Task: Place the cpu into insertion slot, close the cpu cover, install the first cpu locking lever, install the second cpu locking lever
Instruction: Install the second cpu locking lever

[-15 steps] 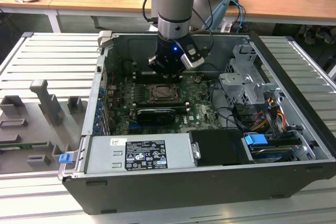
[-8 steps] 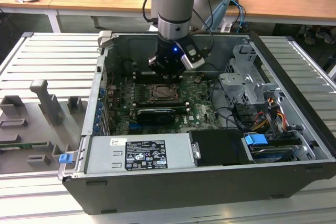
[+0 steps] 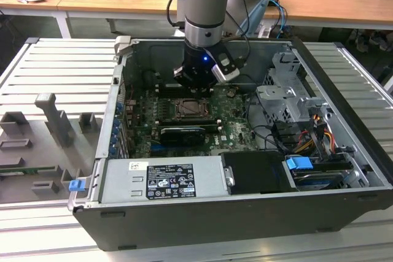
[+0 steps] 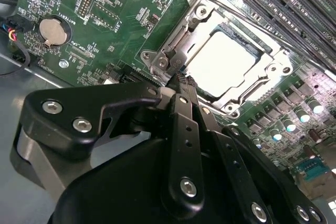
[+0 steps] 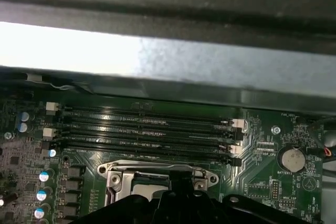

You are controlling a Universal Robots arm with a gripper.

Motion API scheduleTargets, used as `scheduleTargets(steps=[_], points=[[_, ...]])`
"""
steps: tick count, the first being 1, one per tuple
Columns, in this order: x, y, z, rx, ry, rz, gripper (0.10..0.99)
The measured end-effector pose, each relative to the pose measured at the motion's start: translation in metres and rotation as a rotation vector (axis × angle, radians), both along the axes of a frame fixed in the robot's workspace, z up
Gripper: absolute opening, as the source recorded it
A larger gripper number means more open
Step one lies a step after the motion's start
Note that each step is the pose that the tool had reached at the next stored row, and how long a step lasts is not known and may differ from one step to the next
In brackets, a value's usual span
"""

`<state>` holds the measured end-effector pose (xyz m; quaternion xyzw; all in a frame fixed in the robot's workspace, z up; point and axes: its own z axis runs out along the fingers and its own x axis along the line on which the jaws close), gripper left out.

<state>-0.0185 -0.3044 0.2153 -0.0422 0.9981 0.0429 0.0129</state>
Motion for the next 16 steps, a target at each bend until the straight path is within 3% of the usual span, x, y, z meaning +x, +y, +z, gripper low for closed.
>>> scheduleTargets(steps=[8,12,16], points=[[0.0,0.0,0.0295,0.0,-0.0001,0.0,0.106],[0.0001,-0.0011,0.0317,0.0,-0.0001,0.0,0.106],[0.0,-0.0062,0.0316,0.0,-0.0001,0.0,0.106]])
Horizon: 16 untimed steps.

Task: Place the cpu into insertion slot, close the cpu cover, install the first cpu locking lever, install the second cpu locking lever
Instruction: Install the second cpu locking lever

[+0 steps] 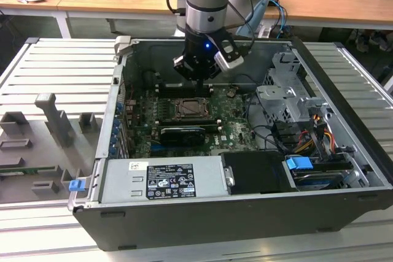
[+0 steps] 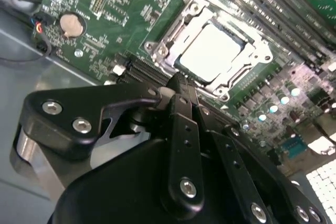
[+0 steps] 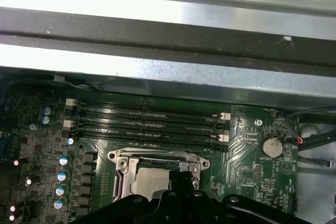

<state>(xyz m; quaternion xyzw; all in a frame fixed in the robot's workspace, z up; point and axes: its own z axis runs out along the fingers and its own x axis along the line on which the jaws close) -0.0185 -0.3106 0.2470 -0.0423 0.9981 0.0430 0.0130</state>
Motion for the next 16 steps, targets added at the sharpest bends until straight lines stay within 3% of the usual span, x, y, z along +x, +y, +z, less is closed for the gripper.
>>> scheduleTargets(steps=[16], points=[[0.0,-0.0047,-0.0006,0.0,0.0001,0.0,0.106]])
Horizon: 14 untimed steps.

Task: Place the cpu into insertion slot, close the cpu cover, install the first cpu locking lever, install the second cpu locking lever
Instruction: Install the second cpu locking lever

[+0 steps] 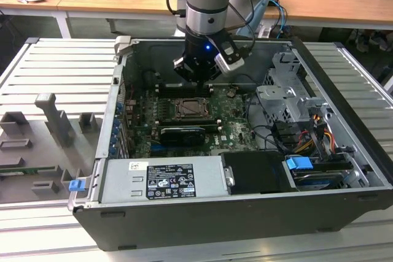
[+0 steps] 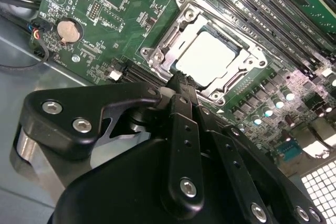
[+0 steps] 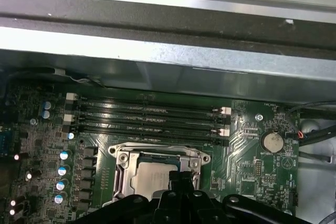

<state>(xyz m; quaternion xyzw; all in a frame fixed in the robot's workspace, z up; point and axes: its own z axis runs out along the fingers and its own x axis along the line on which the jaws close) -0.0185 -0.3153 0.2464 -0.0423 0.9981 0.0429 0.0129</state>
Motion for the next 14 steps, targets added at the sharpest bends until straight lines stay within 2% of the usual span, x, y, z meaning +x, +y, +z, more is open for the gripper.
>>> scheduleTargets(steps=[8,14], points=[[0.0,-0.0036,0.0,0.0,0.0,0.0,0.106],[0.0,-0.0109,0.0,0.0,0.0,0.0,0.106]])
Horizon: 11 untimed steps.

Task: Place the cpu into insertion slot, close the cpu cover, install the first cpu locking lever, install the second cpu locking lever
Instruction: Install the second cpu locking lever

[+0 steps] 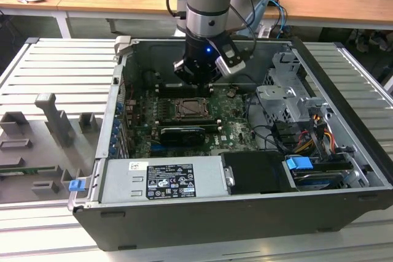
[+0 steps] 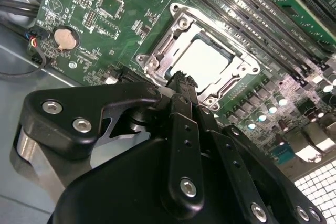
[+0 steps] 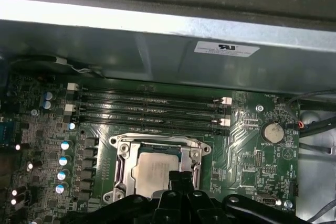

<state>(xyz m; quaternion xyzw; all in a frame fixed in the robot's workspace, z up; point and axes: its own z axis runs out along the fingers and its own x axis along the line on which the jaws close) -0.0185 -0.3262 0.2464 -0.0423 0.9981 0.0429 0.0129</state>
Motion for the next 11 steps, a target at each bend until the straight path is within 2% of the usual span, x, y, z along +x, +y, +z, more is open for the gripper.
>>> scheduleTargets(steps=[6,8,11], points=[[0.0,-0.0085,-0.0005,0.0,0.0,0.0,0.106],[0.0,-0.0117,-0.0019,0.0,0.0077,0.0,0.106],[0.0,-0.0189,-0.0028,0.005,0.0114,0.0,0.106]])
